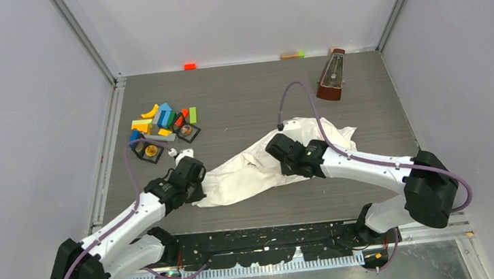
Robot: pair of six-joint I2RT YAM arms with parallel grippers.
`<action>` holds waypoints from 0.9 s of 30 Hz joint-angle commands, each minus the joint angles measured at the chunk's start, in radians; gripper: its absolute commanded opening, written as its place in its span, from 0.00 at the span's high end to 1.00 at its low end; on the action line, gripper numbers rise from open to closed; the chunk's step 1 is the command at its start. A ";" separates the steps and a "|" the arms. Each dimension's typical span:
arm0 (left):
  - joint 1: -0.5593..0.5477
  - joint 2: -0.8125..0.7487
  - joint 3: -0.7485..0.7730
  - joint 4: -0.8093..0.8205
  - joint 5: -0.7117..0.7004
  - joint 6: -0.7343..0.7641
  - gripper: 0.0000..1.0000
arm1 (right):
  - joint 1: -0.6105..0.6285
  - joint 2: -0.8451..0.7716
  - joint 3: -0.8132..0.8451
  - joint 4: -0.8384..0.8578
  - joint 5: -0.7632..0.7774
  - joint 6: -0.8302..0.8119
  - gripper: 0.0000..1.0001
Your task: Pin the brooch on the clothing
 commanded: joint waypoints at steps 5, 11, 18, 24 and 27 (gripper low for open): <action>0.016 -0.144 0.192 -0.132 -0.140 0.075 1.00 | -0.180 -0.105 0.121 -0.064 0.099 -0.148 0.95; 0.093 -0.063 0.435 -0.215 -0.200 0.227 1.00 | -0.286 -0.083 0.328 -0.145 0.272 -0.283 0.99; 0.144 0.037 0.811 -0.299 -0.346 0.410 1.00 | -0.338 -0.072 0.756 -0.233 0.441 -0.427 1.00; 0.144 0.013 1.094 -0.240 -0.213 0.591 1.00 | -0.342 -0.143 1.066 -0.183 0.345 -0.563 1.00; 0.144 -0.009 1.220 -0.228 -0.108 0.640 1.00 | -0.342 -0.183 1.180 -0.124 0.208 -0.620 1.00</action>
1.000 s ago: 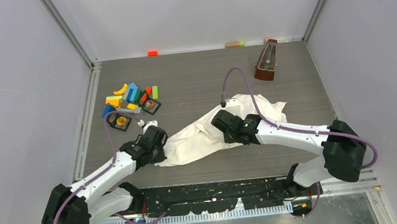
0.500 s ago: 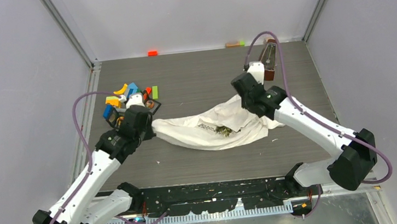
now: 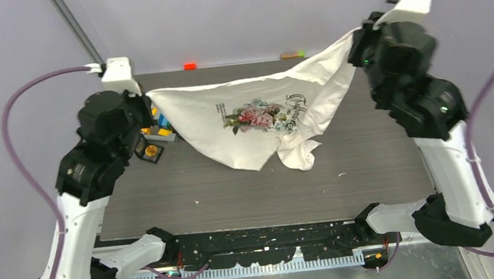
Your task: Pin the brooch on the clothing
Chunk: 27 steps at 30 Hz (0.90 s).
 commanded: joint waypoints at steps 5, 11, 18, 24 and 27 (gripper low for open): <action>0.005 -0.023 0.430 -0.023 0.336 0.169 1.00 | -0.004 -0.163 0.245 0.207 -0.373 -0.198 1.00; 0.005 0.047 0.744 -0.119 0.498 0.121 1.00 | -0.005 -0.197 0.390 0.235 -0.693 -0.198 1.00; 0.005 0.038 0.786 -0.058 0.578 0.049 1.00 | -0.017 -0.227 0.457 0.269 -0.767 -0.200 1.00; 0.005 0.020 0.713 0.026 0.589 0.025 1.00 | -0.032 -0.237 0.403 0.314 -0.730 -0.223 1.00; 0.005 0.027 0.627 0.070 0.543 0.036 1.00 | -0.033 -0.220 0.347 0.335 -0.605 -0.293 1.00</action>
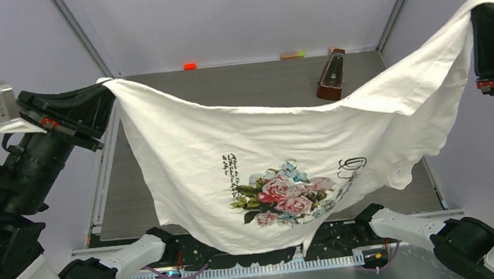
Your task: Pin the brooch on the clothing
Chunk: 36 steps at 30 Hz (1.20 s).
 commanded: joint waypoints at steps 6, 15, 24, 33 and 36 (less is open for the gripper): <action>0.005 0.170 -0.265 0.140 -0.264 0.055 1.00 | -0.005 0.196 -0.179 0.105 0.423 -0.234 1.00; 0.174 0.732 -0.227 0.248 -0.175 0.050 0.88 | -0.423 0.521 -0.466 0.222 0.262 0.006 0.91; 0.173 0.925 -0.036 0.131 -0.110 0.066 0.00 | -0.515 0.712 -0.459 0.038 0.122 0.162 0.09; 0.173 0.555 -0.582 0.335 0.037 -0.079 0.00 | -0.515 0.508 -0.637 -0.119 0.114 0.343 0.08; 0.175 0.444 -0.747 0.349 0.039 -0.115 0.00 | -0.515 0.416 -0.784 -0.126 0.085 0.402 0.08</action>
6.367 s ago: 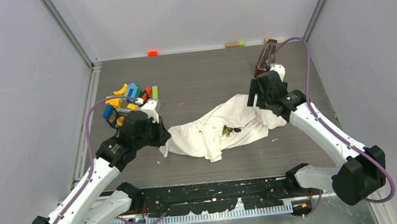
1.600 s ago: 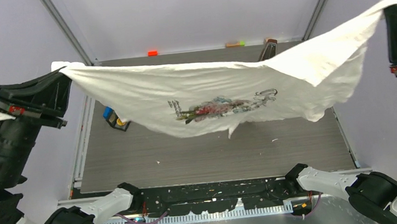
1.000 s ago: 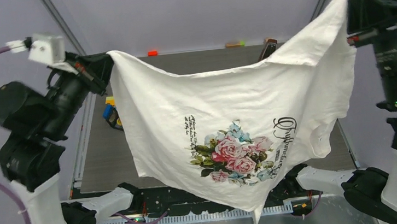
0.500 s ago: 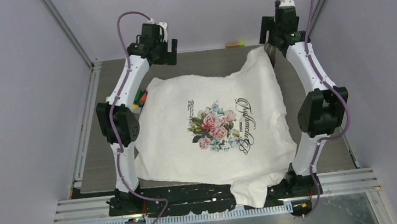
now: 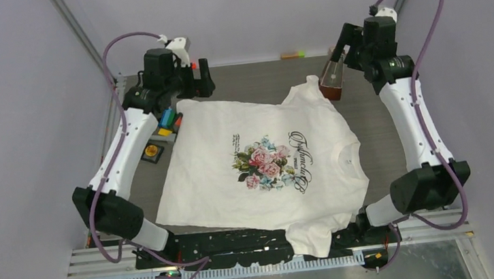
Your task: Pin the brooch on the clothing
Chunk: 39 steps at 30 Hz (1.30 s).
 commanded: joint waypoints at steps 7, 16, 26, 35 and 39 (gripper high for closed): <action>0.004 -0.292 -0.503 0.082 0.124 -0.154 0.00 | -0.005 -0.167 -0.430 -0.005 -0.019 0.194 0.08; 0.027 -0.435 -0.627 -0.030 0.154 -0.147 0.00 | -0.090 -0.088 -0.540 0.014 0.053 0.243 0.09; 0.036 -0.515 -0.555 -0.225 -0.147 0.020 0.00 | -0.253 -0.050 -0.666 0.040 -0.035 0.303 0.13; 0.036 -0.542 -0.632 -0.146 -0.205 0.032 0.00 | -0.277 -0.023 -0.743 0.012 -0.052 0.259 0.26; 0.036 -0.550 -0.654 -0.145 -0.212 0.025 0.00 | -0.277 0.003 -0.766 0.039 -0.140 0.241 0.31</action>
